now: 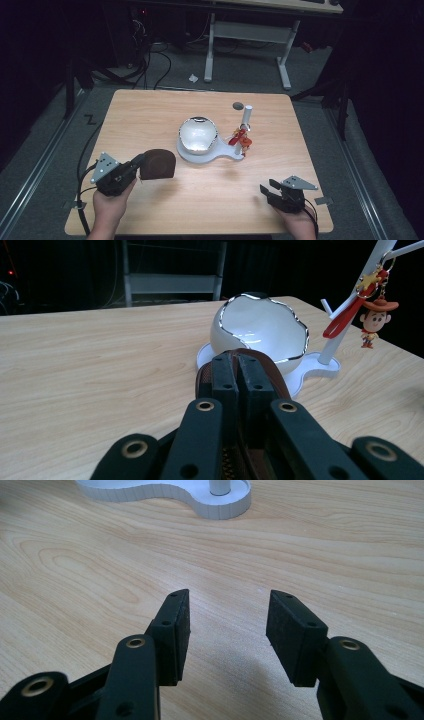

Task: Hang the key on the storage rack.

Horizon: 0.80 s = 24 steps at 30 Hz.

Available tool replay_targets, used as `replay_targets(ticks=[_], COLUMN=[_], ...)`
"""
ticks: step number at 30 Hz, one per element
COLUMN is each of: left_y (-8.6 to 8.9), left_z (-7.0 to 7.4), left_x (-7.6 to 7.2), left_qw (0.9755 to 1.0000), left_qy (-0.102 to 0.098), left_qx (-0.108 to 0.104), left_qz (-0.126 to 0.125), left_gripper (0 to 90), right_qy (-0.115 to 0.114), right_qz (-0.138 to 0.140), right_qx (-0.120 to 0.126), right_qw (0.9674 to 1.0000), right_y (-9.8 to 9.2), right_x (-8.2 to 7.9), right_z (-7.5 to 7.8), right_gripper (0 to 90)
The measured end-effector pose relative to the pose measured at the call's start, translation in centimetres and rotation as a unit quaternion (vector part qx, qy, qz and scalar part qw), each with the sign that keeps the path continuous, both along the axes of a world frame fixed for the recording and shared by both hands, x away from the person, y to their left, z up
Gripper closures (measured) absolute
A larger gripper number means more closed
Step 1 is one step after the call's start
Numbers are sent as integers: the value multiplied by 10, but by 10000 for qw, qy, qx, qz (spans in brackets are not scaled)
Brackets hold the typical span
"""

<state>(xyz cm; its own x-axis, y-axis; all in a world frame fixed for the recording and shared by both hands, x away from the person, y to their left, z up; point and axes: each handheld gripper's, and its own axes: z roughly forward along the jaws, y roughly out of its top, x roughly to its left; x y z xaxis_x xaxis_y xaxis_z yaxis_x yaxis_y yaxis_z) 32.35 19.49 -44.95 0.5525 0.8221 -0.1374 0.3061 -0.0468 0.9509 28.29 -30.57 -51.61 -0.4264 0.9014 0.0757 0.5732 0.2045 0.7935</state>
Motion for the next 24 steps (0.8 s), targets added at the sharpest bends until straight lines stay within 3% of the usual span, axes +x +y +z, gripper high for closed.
replay_targets(ticks=[24], left_y=[-35], left_z=[31], left_x=[28], left_qw=[9997], left_qy=[-182], left_qx=[15], left_qz=[-162], left_gripper=[873], right_qy=[-44], right_qz=[93], right_qx=[26], right_qw=[9999], right_y=[1], right_x=[-1], right_z=[1], right_gripper=[525])
